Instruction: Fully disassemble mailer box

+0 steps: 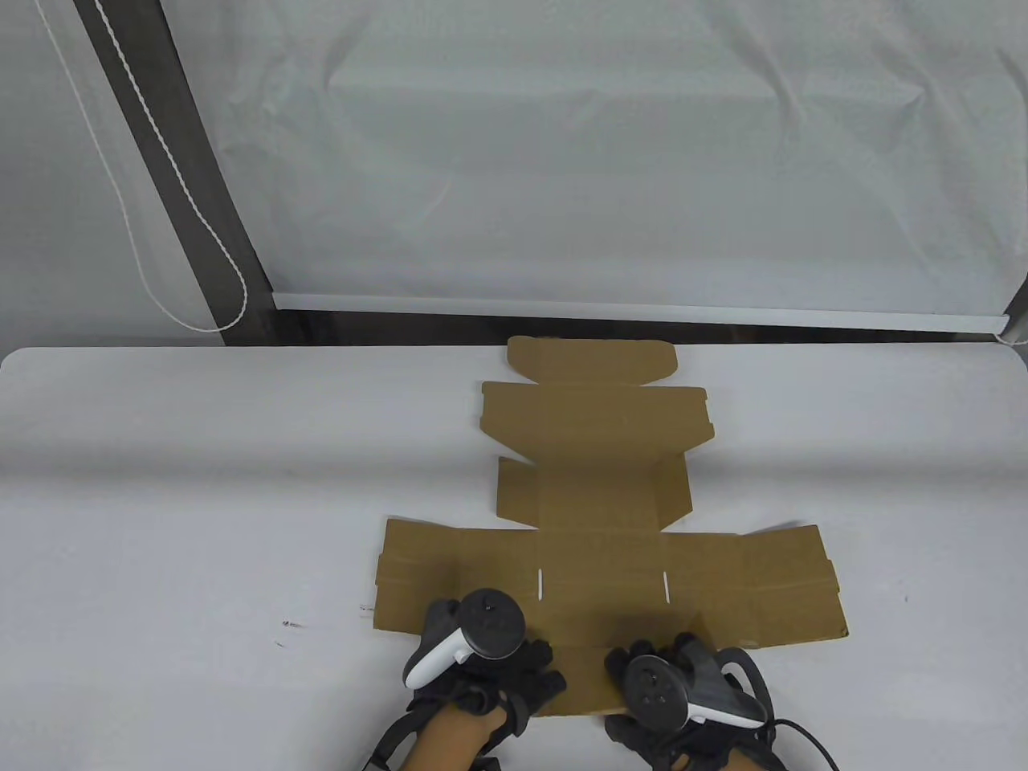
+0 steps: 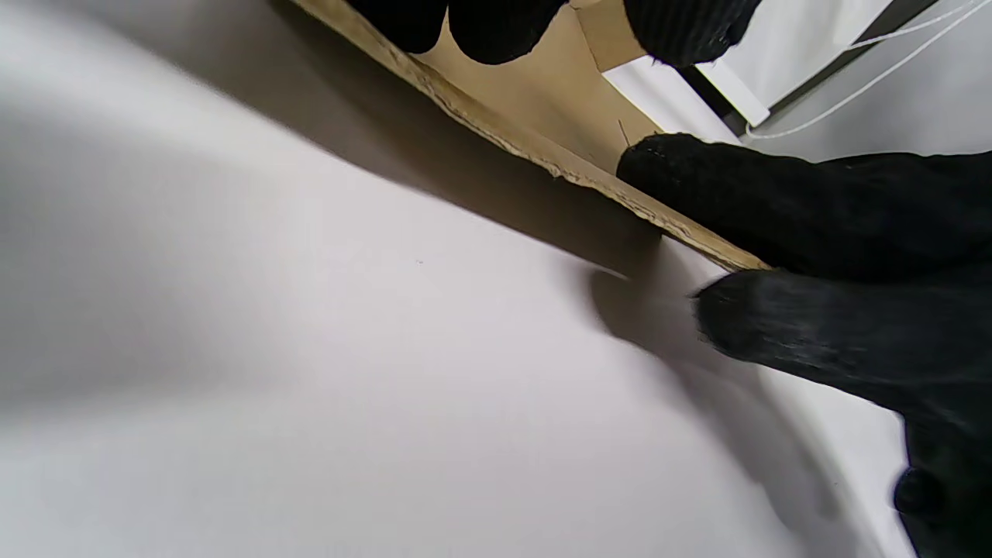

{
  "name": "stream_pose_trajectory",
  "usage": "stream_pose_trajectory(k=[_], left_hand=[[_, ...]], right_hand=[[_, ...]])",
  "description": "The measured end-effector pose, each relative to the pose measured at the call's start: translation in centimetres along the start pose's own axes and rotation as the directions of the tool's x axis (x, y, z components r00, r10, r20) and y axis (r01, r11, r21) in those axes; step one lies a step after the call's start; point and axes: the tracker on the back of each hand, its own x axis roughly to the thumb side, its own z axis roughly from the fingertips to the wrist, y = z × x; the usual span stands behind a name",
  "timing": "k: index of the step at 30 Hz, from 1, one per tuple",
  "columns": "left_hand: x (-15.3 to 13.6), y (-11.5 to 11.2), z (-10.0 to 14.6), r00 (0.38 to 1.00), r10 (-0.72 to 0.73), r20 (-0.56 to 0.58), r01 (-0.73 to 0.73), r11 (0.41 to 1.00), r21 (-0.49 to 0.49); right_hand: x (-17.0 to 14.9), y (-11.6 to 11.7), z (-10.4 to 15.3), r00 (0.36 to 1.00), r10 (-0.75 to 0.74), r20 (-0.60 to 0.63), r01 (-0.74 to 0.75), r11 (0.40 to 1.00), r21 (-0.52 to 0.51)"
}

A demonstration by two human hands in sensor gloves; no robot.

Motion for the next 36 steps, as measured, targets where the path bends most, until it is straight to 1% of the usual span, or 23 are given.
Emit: stream_pose_trajectory(k=[4,7,9,10,11,12,13,14,15,16,17,18,19,20,22,23,25,26,27,30,33,35,36], left_hand=[[0.1,-0.3,-0.4,0.999,-0.035,-0.022,0.034,0.999,-0.007],[0.2,-0.6,-0.7,0.997,-0.069,-0.042,0.069,0.998,0.0],[0.3,-0.9,-0.7,0.993,-0.096,-0.062,0.096,0.995,-0.015],[0.4,-1.0,-0.8,0.99,-0.121,-0.076,0.119,0.993,-0.025],[0.5,-1.1,-0.8,0.988,-0.133,-0.076,0.131,0.991,-0.023],[0.7,-1.1,-0.9,0.985,-0.154,-0.077,0.153,0.988,-0.022],[0.8,-1.1,-1.0,0.981,-0.177,-0.079,0.177,0.984,-0.018],[0.8,-1.1,-1.1,0.978,-0.191,-0.089,0.191,0.982,-0.016],[0.8,-1.2,-1.1,0.972,-0.21,-0.109,0.21,0.978,-0.014],[0.8,-1.2,-1.1,0.965,-0.227,-0.131,0.228,0.974,-0.01],[0.7,-1.3,-1.1,0.948,-0.262,-0.181,0.266,0.964,-0.002],[0.3,-1.3,-1.2,0.919,-0.307,-0.248,0.315,0.949,-0.009],[0.0,-1.3,-1.3,0.907,-0.325,-0.267,0.331,0.943,-0.023],[-0.5,-1.2,-1.4,0.888,-0.349,-0.299,0.35,0.935,-0.054],[-1.9,-1.0,-1.5,0.869,-0.354,-0.346,0.341,0.935,-0.1],[-2.4,-0.9,-1.4,0.873,-0.325,-0.364,0.305,0.946,-0.113],[-3.1,-0.7,-1.1,0.877,-0.281,-0.389,0.259,0.96,-0.11],[-3.4,-0.6,-0.9,0.881,-0.26,-0.395,0.237,0.966,-0.107],[-3.8,-0.5,-0.8,0.886,-0.24,-0.396,0.214,0.971,-0.11],[-4.3,-0.3,-0.8,0.895,-0.213,-0.391,0.176,0.976,-0.13],[-3.8,-0.1,-0.7,0.9,-0.232,-0.37,0.207,0.973,-0.106],[-3.5,0.7,-0.1,0.915,-0.203,-0.349,0.208,0.978,-0.024],[-3.2,1.4,0.5,0.931,-0.16,-0.328,0.19,0.98,0.061]], right_hand=[[-0.6,0.4,0.4,0.992,-0.123,-0.008,0.124,0.99,0.073],[-0.7,0.9,0.6,0.971,-0.237,-0.022,0.238,0.958,0.161],[-0.5,0.9,0.6,0.943,-0.328,0.053,0.31,0.925,0.219],[-0.3,0.9,0.7,0.906,-0.415,0.087,0.377,0.883,0.28],[-0.2,0.7,0.8,0.879,-0.466,0.099,0.421,0.857,0.296],[-0.1,0.1,0.8,0.844,-0.512,0.16,0.468,0.848,0.249],[-0.4,-0.6,0.8,0.839,-0.495,0.226,0.48,0.869,0.124],[-0.6,-1.1,0.8,0.853,-0.46,0.246,0.467,0.884,0.032],[-1.2,-1.6,0.8,0.889,-0.385,0.247,0.415,0.906,-0.083],[-1.6,-1.7,0.7,0.916,-0.33,0.228,0.365,0.922,-0.133],[-2.5,-1.8,0.6,0.955,-0.242,0.17,0.271,0.946,-0.177],[-3.6,-1.4,0.2,0.982,-0.169,0.09,0.181,0.971,-0.157],[-4.3,-1.1,-0.1,0.99,-0.139,0.032,0.142,0.984,-0.111],[-5.5,-0.4,-0.4,0.993,-0.107,-0.05,0.106,0.994,-0.023],[-7.8,0.8,-0.6,0.979,-0.107,-0.176,0.133,0.981,0.142],[-8.7,1.2,-0.6,0.971,-0.125,-0.203,0.161,0.971,0.175],[-9.8,1.1,-0.3,0.962,-0.143,-0.233,0.177,0.975,0.133],[-10.1,1.0,-0.2,0.96,-0.119,-0.254,0.153,0.981,0.119],[-10.4,1.0,0.0,0.963,-0.089,-0.256,0.127,0.983,0.135],[-10.8,1.0,0.2,0.958,-0.117,-0.261,0.158,0.977,0.143],[-10.8,0.7,0.4,0.962,-0.132,-0.238,0.166,0.978,0.129],[-10.9,-0.3,1.0,0.963,-0.158,-0.217,0.171,0.984,0.04],[-11.0,-1.2,1.5,0.961,-0.174,-0.214,0.159,0.984,-0.083]])
